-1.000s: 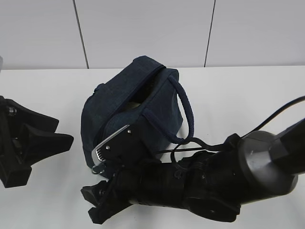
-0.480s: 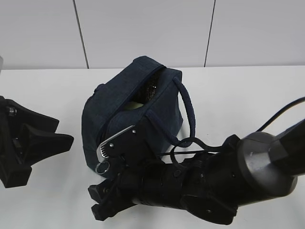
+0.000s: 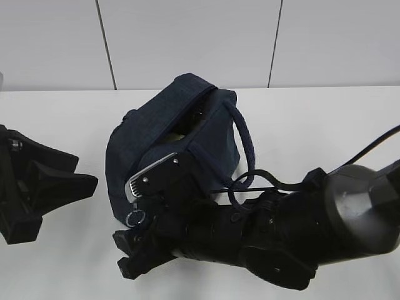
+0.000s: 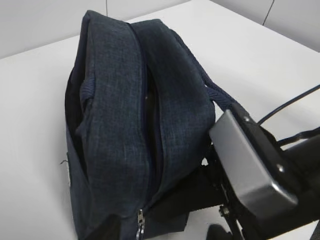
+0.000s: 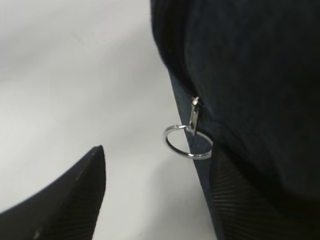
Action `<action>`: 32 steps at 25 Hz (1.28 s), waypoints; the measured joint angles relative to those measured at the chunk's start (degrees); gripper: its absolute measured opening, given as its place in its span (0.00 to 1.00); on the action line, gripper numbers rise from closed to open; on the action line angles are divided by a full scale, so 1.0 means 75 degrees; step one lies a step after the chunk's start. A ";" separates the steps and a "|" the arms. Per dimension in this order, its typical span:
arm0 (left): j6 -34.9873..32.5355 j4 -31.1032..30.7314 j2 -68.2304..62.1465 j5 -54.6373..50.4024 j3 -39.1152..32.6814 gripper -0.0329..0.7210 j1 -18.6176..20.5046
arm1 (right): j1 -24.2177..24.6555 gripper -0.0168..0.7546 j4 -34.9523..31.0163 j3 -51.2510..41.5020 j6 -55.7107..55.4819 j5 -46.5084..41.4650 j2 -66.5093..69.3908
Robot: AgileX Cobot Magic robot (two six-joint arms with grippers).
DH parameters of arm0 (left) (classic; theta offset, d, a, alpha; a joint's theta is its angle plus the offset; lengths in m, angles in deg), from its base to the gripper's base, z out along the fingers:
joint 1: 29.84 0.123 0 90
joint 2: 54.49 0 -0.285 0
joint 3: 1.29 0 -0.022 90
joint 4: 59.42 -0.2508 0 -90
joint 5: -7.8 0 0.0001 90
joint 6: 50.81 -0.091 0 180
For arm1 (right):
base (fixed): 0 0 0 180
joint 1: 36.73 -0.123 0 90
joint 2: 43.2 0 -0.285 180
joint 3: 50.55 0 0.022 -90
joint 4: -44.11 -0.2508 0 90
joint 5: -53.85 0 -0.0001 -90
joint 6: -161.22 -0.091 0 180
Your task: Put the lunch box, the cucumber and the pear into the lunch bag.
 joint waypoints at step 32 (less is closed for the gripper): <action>0.0000 0.0191 0.0000 -0.0064 0.0000 0.43 0.0000 | -0.0177 0.69 -0.1361 0.0466 0.0948 0.0578 0.0724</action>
